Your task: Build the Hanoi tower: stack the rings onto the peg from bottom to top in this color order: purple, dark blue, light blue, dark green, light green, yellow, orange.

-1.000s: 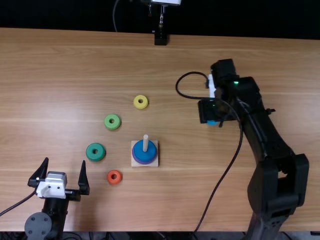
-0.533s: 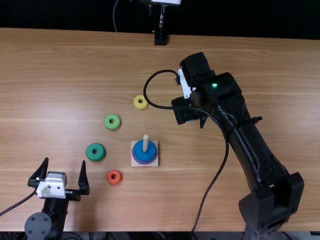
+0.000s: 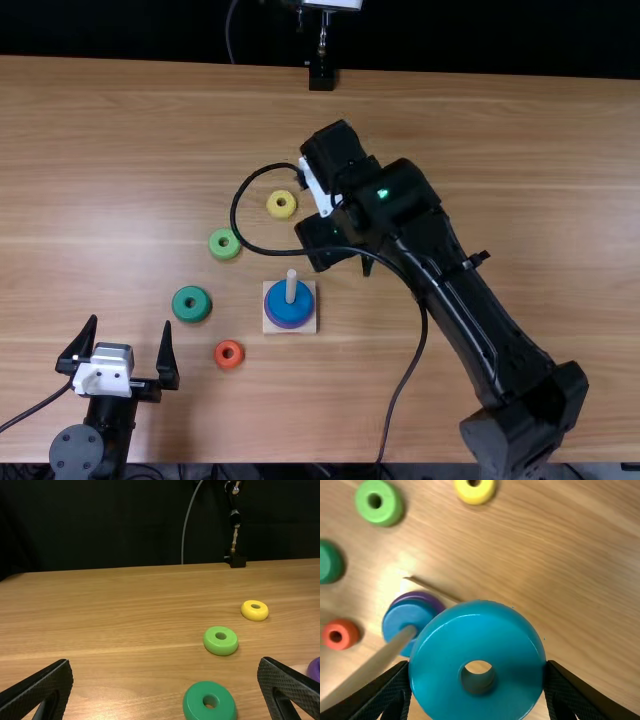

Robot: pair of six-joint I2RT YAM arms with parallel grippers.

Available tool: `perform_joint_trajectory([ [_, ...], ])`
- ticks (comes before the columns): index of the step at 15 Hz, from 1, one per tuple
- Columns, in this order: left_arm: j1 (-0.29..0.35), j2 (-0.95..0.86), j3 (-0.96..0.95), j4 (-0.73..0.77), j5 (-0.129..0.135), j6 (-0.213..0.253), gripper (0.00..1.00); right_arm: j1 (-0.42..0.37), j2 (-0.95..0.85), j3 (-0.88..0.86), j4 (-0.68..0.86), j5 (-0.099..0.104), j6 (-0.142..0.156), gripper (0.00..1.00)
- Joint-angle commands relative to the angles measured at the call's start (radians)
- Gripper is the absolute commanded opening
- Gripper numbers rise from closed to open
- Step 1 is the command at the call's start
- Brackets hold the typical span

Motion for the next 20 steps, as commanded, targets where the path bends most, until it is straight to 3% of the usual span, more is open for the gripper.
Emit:
perform_joint_trajectory([
  [1,0.003,-0.012,-0.017,-0.023,0.017,0.004,1.0,0.027,-0.06,0.042,0.001,-0.009,0.004,0.0],
  [2,0.003,-0.012,-0.017,-0.021,0.017,0.004,1.0,0.044,-0.069,0.042,0.001,-0.011,0.01,0.0],
  [4,0.003,-0.012,-0.017,-0.023,0.017,0.004,1.0,0.055,-0.075,0.058,0.001,-0.014,0.069,0.0],
  [6,0.003,-0.012,-0.017,-0.023,0.017,0.004,1.0,0.072,-0.075,0.074,-0.001,-0.029,0.073,0.0],
  [14,0.003,-0.012,-0.017,-0.023,0.017,0.004,1.0,0.149,-0.086,0.063,-0.001,-0.029,0.08,0.0],
  [20,0.003,-0.012,-0.017,-0.023,0.017,0.004,1.0,0.156,-0.087,0.035,-0.058,-0.029,0.087,0.0],
])
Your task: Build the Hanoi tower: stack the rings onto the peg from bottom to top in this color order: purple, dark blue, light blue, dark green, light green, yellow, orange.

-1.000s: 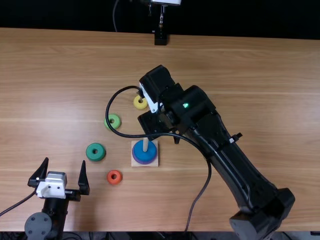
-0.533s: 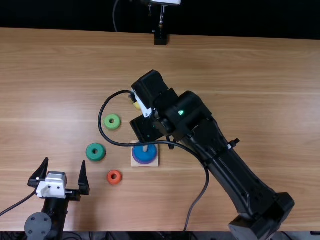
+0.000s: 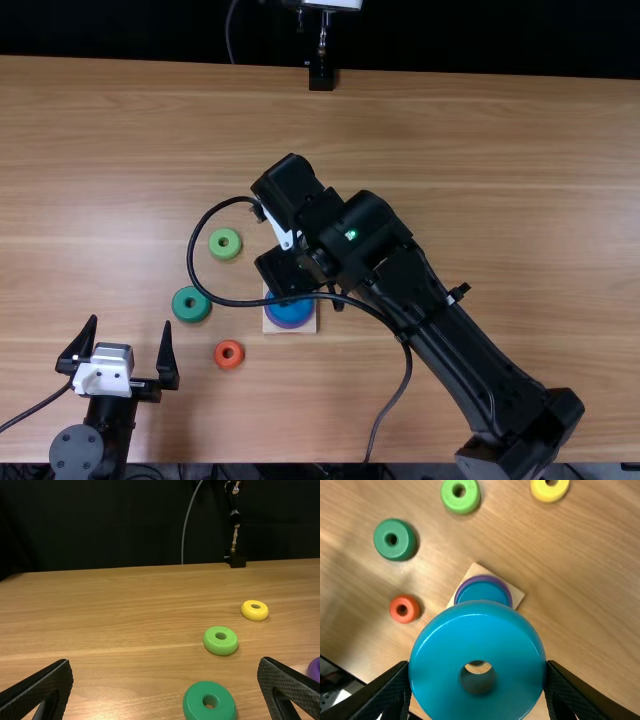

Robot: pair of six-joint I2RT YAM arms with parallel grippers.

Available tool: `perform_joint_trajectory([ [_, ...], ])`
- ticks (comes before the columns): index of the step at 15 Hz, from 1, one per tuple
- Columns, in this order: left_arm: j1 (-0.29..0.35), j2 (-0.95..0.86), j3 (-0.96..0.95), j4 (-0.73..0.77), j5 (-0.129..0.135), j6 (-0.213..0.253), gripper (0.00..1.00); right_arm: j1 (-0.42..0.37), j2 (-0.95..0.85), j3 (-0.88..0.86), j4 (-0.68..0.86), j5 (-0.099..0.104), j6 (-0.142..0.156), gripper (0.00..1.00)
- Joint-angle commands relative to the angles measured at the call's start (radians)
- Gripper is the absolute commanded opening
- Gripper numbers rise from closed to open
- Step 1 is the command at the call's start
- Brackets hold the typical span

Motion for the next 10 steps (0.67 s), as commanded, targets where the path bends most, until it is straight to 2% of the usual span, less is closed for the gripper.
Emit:
perform_joint_trajectory([
  [1,0.003,-0.012,-0.017,-0.021,0.017,0.004,1.0,0.008,-0.045,-0.025,-0.001,-0.003,0.009,0.0],
  [10,0.003,-0.012,-0.017,-0.023,0.017,0.004,1.0,0.01,-0.043,-0.039,0.008,-0.003,0.011,0.0],
])
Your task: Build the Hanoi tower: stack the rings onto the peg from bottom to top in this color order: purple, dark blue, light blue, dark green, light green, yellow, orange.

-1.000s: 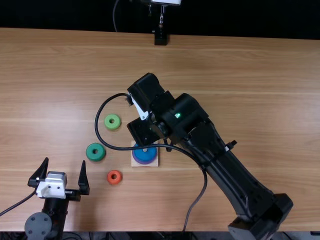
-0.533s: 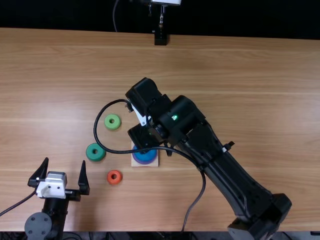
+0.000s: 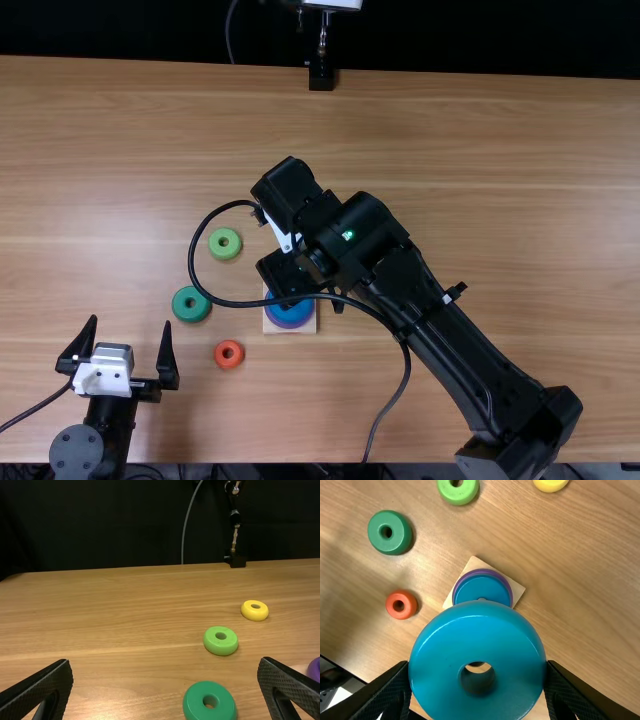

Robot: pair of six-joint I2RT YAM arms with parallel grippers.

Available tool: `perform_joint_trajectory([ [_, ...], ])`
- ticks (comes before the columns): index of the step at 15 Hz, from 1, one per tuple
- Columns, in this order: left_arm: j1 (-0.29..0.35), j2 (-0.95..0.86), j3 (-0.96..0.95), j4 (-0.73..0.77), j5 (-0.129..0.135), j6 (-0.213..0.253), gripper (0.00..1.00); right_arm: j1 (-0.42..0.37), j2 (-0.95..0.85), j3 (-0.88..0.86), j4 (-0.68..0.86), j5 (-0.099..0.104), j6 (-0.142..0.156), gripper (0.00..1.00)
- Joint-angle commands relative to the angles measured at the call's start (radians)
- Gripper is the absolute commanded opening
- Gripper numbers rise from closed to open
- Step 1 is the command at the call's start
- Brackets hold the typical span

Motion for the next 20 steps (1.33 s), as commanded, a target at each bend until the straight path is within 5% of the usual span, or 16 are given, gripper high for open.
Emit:
perform_joint_trajectory([
  [1,0.003,-0.012,-0.017,-0.023,0.017,0.004,1.0,0.012,-0.043,-0.012,0.004,-0.004,0.007,0.0],
  [11,0.003,-0.012,-0.017,-0.021,0.017,0.004,1.0,0.034,-0.043,-0.015,0.005,-0.004,0.009,0.0],
  [12,0.003,-0.012,-0.017,-0.023,0.017,0.004,1.0,0.034,-0.043,-0.015,0.004,0.0,0.007,0.18],
  [13,0.003,-0.012,-0.017,-0.023,0.017,0.004,1.0,0.032,-0.043,-0.017,0.0,0.006,0.006,0.72],
  [14,0.003,-0.012,-0.017,-0.023,0.017,0.004,1.0,0.032,-0.043,-0.018,-0.004,0.011,-0.002,1.0],
  [20,0.003,-0.012,-0.017,-0.023,0.017,0.004,1.0,0.026,-0.043,-0.058,0.007,0.009,0.007,1.0],
])
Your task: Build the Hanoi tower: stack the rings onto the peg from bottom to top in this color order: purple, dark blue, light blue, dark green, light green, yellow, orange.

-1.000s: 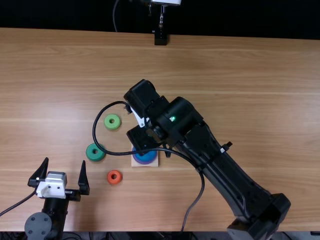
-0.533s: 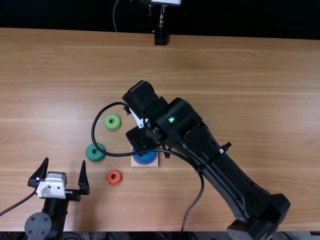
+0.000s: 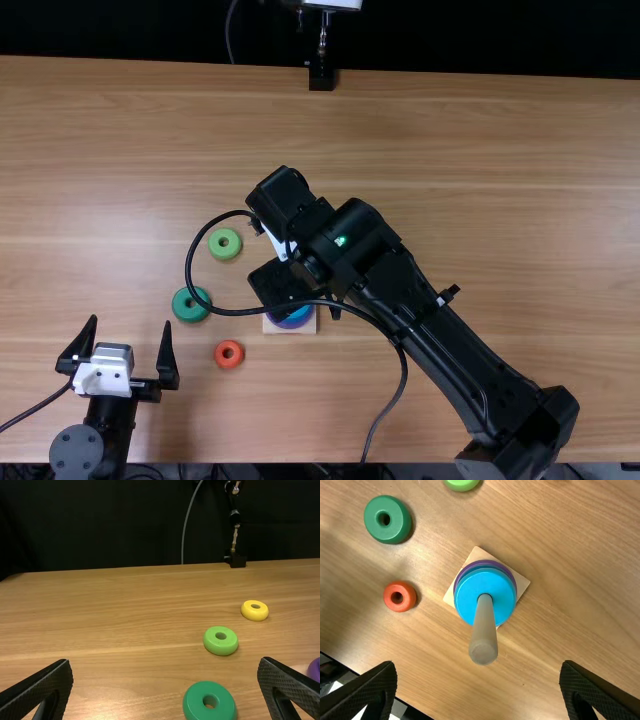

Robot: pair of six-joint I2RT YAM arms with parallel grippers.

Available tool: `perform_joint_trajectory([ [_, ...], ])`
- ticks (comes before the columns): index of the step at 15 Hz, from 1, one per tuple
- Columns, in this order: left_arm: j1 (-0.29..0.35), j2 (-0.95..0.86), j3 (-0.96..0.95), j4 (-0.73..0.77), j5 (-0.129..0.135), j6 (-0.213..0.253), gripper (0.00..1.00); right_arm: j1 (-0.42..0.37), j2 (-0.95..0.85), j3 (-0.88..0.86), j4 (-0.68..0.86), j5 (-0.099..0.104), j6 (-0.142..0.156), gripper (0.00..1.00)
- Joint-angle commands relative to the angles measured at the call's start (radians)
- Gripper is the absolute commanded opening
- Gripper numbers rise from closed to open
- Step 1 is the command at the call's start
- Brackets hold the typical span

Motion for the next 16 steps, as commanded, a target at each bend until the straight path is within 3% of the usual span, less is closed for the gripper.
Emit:
perform_joint_trajectory([
  [1,0.003,-0.012,-0.017,-0.023,0.017,0.003,1.0,0.003,-0.037,-0.006,0.005,0.003,0.007,1.0],
  [3,0.003,-0.012,-0.017,-0.023,0.017,0.003,1.0,-0.006,-0.037,-0.005,0.064,0.005,0.007,1.0],
  [7,0.003,-0.012,-0.017,-0.023,0.017,0.003,1.0,-0.168,-0.098,-0.083,0.391,0.003,-0.01,1.0],
  [12,0.003,-0.012,-0.017,-0.023,0.017,0.003,1.0,-0.399,-0.474,-0.353,0.877,0.003,-0.015,1.0],
  [16,0.003,-0.012,-0.017,-0.023,0.017,0.003,1.0,-0.564,-0.79,-0.661,1.015,-0.006,-0.017,1.0],
])
